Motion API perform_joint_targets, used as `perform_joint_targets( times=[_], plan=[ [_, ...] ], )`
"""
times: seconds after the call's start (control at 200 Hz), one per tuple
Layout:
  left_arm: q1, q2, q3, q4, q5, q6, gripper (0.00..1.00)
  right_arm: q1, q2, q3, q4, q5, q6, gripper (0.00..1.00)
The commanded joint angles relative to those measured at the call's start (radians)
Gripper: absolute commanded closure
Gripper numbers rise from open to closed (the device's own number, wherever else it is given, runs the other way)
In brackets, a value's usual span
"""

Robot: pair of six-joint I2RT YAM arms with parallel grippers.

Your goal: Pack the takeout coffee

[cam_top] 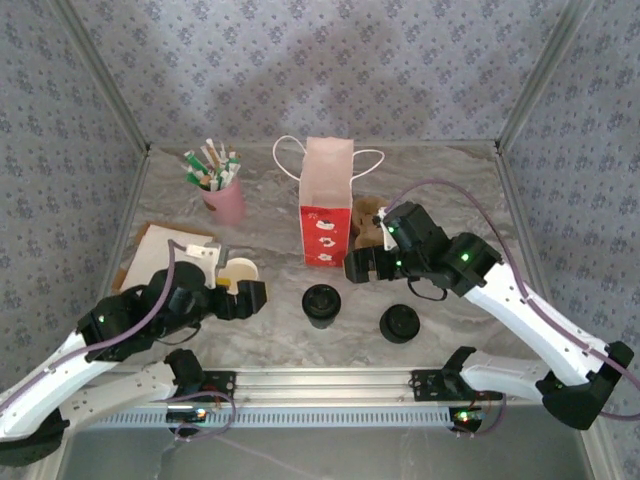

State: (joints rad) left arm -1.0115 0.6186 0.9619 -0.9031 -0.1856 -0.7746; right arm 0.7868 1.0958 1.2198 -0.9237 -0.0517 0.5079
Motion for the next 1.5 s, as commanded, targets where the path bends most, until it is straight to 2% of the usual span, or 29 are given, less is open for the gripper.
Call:
perform_joint_targets(
  times=[0.0,0.095,0.315,0.495,0.979,1.494],
  plan=[
    [-0.001,0.016,-0.013,-0.008,0.03,0.022,0.0,0.009,0.035,-0.013,0.043,-0.058,-0.057,0.02],
    [-0.001,0.04,-0.012,-0.007,0.017,0.029,0.01,0.065,0.093,-0.002,0.049,-0.039,-0.055,0.04],
    [-0.001,0.041,-0.031,0.022,-0.04,0.048,0.01,0.241,0.25,0.105,-0.031,0.095,-0.058,0.04],
    [-0.001,-0.008,-0.061,0.032,-0.049,0.054,0.0,0.309,0.351,0.163,-0.092,0.152,-0.048,0.04],
    [-0.001,-0.052,-0.087,0.031,-0.063,0.049,0.01,0.334,0.542,0.258,-0.164,0.12,-0.018,0.06],
    [-0.001,-0.069,-0.102,0.027,-0.065,0.05,0.01,0.327,0.677,0.357,-0.295,0.075,-0.032,0.07]
  ],
)
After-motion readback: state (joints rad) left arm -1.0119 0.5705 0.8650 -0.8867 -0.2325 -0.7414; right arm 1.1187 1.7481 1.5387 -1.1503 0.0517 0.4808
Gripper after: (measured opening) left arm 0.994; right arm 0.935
